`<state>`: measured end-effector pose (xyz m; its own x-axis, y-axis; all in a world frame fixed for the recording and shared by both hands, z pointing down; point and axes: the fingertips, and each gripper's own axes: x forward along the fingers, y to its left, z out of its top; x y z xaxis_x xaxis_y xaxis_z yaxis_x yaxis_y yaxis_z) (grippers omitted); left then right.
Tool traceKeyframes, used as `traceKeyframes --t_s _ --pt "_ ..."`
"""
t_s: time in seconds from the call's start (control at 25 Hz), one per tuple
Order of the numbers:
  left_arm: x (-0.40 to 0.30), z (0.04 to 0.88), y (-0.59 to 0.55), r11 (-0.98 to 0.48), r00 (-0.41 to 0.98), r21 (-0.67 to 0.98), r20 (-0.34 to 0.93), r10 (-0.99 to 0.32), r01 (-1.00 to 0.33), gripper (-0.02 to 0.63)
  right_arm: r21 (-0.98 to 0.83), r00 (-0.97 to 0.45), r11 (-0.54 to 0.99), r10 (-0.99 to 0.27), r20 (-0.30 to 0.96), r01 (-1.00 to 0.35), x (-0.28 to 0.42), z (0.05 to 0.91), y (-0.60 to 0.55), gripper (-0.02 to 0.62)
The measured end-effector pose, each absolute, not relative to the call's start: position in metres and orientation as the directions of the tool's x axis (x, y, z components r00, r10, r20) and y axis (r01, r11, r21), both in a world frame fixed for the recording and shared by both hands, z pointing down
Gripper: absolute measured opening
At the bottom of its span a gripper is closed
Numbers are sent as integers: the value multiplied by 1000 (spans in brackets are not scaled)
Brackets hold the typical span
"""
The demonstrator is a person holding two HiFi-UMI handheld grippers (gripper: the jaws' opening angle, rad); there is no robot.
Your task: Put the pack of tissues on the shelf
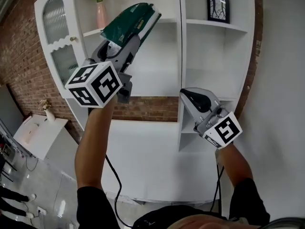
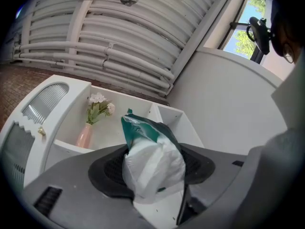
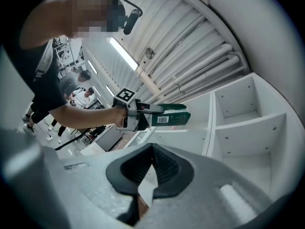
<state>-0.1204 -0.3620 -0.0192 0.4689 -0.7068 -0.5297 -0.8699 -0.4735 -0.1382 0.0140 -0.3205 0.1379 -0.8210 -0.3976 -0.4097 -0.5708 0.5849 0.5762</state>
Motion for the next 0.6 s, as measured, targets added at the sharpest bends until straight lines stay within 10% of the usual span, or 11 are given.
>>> traceKeyframes --t_s 0.6 --pt "-85 -90 -460 -357 405 -201 -314 -859 -912 265 620 -852 584 -357 -383 -524 46 134 -349 2"
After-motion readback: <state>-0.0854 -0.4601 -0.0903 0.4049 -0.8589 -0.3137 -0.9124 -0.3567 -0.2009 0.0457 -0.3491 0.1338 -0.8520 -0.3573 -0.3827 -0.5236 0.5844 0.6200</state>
